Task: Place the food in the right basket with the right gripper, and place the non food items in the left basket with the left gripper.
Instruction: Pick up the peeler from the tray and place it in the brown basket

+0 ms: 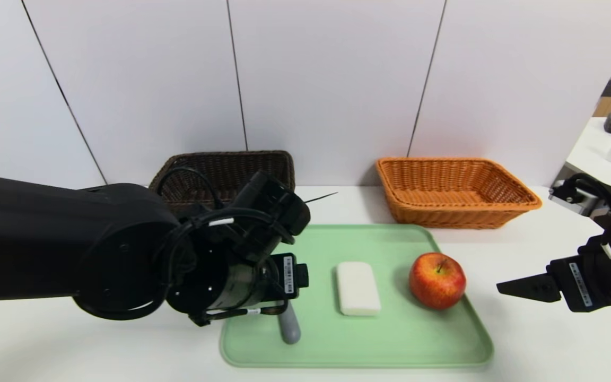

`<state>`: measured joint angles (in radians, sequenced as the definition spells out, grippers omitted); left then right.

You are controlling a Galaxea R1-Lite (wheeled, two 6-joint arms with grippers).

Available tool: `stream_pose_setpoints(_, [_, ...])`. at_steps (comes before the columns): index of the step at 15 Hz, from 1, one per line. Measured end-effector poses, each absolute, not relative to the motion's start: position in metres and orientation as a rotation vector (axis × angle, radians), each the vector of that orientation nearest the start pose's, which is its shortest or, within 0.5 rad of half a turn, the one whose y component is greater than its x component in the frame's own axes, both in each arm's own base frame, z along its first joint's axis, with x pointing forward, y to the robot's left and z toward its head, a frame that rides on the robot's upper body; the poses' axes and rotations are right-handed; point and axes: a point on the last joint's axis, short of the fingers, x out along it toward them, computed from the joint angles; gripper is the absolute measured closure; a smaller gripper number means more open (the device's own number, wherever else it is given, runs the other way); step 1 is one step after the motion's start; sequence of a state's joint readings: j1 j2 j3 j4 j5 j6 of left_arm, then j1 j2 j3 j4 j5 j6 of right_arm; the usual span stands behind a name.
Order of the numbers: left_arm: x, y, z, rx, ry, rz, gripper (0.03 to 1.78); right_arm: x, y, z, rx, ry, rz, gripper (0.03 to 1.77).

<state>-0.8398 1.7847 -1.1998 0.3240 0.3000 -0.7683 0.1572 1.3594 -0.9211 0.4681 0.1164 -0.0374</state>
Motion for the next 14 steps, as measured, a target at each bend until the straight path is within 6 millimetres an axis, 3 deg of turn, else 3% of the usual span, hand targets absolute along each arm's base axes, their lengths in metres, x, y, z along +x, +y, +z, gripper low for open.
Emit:
stream_pose_setpoints(3, [0.215, -0.243, 0.169, -0.224, 0.952, -0.133, 0.12, 0.187, 0.032, 0.207, -0.034, 0.905, 0.262, 0.10])
stream_pose_setpoints(14, [0.220, -0.251, 0.149, -0.195, 1.019, -0.068, 0.12, 0.185, 0.032, 0.204, -0.030, 0.918, 0.261, 0.10])
